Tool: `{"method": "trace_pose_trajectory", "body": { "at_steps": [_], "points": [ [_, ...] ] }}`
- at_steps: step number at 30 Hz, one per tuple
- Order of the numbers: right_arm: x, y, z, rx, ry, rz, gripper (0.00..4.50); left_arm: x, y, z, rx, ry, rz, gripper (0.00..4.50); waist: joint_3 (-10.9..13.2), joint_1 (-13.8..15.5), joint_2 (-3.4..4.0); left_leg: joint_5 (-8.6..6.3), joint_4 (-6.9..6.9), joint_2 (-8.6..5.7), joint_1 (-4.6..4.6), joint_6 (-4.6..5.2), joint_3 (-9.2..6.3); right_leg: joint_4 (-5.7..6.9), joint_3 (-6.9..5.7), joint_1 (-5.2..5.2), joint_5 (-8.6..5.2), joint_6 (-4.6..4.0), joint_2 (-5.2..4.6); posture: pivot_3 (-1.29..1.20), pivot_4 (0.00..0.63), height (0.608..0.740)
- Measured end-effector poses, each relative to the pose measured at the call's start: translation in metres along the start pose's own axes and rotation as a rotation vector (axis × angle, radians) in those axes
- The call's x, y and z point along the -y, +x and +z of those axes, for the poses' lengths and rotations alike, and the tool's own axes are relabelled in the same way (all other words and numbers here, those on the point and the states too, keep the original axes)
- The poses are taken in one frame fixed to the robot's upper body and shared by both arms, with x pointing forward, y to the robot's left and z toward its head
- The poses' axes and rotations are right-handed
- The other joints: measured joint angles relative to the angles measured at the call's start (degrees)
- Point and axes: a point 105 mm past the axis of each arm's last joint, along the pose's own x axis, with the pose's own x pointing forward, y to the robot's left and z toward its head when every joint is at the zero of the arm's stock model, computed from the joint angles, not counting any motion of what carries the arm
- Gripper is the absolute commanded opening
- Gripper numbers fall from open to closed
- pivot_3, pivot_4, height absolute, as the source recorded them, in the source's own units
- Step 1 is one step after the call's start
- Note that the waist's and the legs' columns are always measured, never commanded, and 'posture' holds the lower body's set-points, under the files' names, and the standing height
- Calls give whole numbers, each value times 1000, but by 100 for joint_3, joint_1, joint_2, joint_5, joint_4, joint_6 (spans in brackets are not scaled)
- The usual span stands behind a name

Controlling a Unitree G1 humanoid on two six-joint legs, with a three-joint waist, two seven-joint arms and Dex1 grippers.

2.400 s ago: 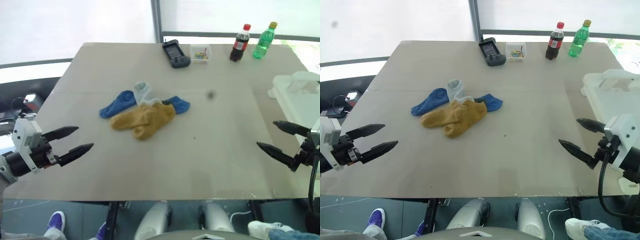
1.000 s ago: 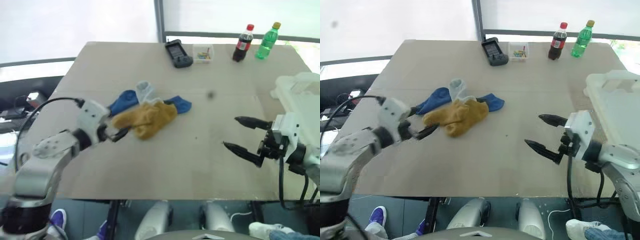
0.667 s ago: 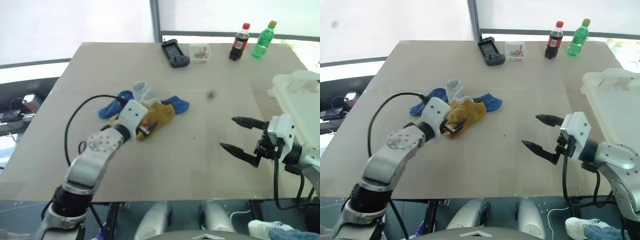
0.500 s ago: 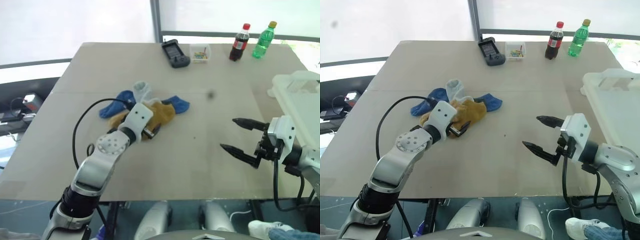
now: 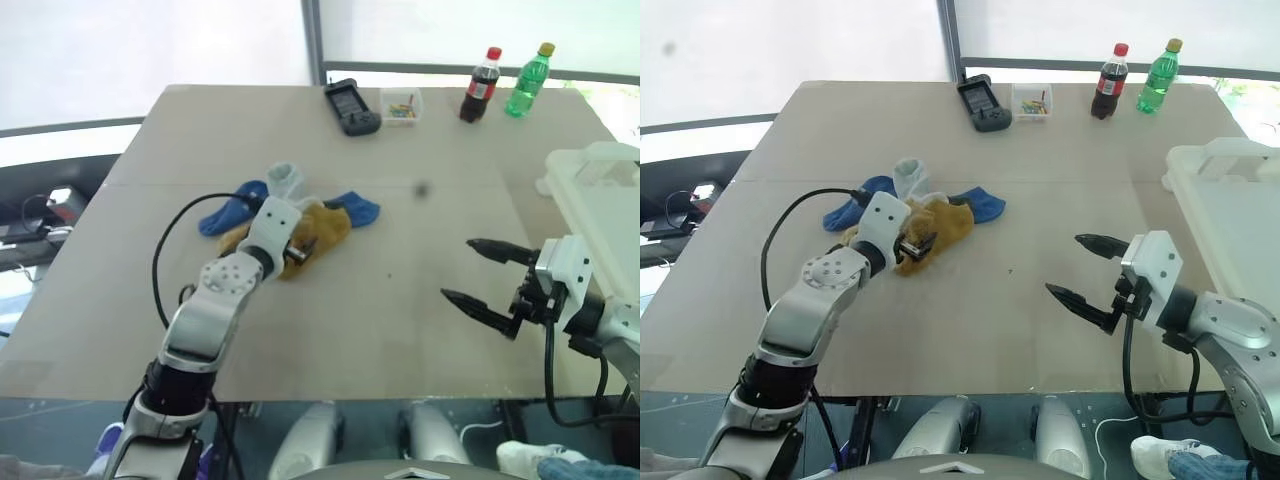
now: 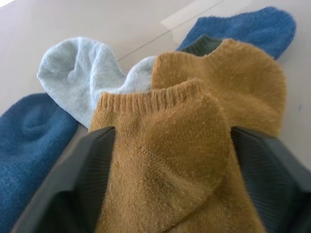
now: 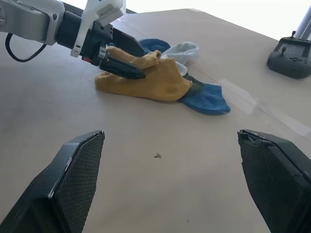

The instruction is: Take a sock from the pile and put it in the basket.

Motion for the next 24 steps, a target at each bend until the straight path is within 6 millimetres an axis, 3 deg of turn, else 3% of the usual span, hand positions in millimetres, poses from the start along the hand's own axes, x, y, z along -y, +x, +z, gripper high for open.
{"method": "trace_pose_trajectory", "body": {
  "at_steps": [3, 6, 24],
  "points": [
    [0, 0, 0, 0, -1, -7, 4500, 1, 3, -3, -8, -4, 3, 1258, 0, 0, 0, 0, 0, 0, 0, 0, 0, 0, 0, 0, 0, 0, 0, 0, 150, 740],
    [0, -1, -1, -2, 2, -17, 4500, 2, 4, -1, 2, 3, 5, 87, 0, 1, 0, 0, 1, 0, 0, 0, 0, 0, 0, 0, 0, 0, -1, 0, 150, 740],
    [-1, -1, 1, 9, -1, -17, 4500, 9, -31, 0, 50, 165, -97, 87, 0, 7, 0, 0, 1, 1, 2, 0, 0, 1, 1, 1, 0, 0, -2, 0, 150, 740]
  ]
}}
